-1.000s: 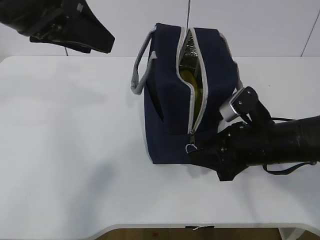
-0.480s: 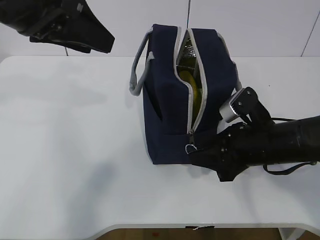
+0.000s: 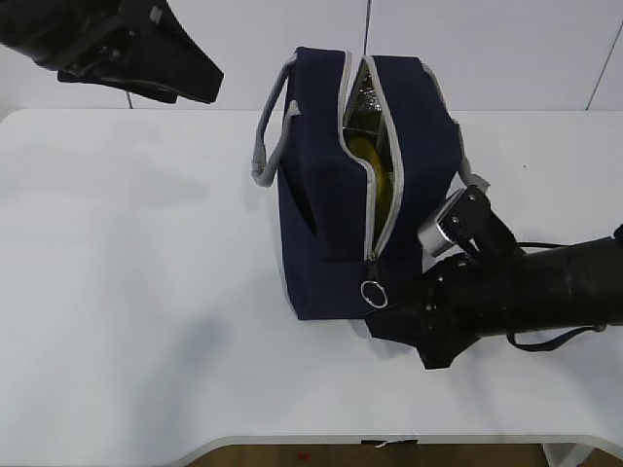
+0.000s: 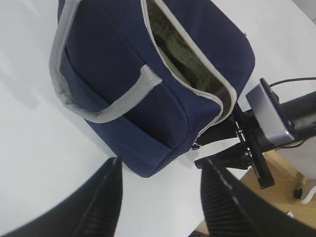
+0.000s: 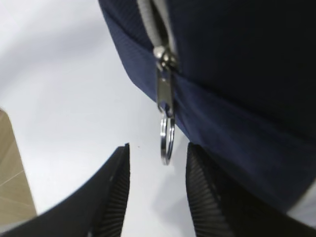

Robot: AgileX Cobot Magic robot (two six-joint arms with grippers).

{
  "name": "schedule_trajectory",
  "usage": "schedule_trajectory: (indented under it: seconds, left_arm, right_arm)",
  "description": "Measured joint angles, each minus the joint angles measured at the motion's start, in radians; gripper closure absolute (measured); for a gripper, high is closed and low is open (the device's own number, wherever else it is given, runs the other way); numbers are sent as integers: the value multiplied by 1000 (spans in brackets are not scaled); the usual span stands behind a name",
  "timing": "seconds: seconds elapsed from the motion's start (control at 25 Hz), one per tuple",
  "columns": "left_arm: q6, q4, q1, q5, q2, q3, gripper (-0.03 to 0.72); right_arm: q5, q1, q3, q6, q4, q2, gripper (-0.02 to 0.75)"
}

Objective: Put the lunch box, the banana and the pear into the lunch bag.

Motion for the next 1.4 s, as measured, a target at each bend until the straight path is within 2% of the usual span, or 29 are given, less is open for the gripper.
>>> schedule_trajectory:
  seconds: [0.88,1.2,1.4]
  left_arm:
    - [0,0,0,-4,0,0,299]
    - [0,0,0,-4,0,0,300]
    - [0,3,16,-6,0,0,300]
  right_arm:
    - [-1,2,-37,-20,6,15,430]
    - [-1,2,-69,-20,6,26,561]
    - [-3,2,-69,-20,6,36,731]
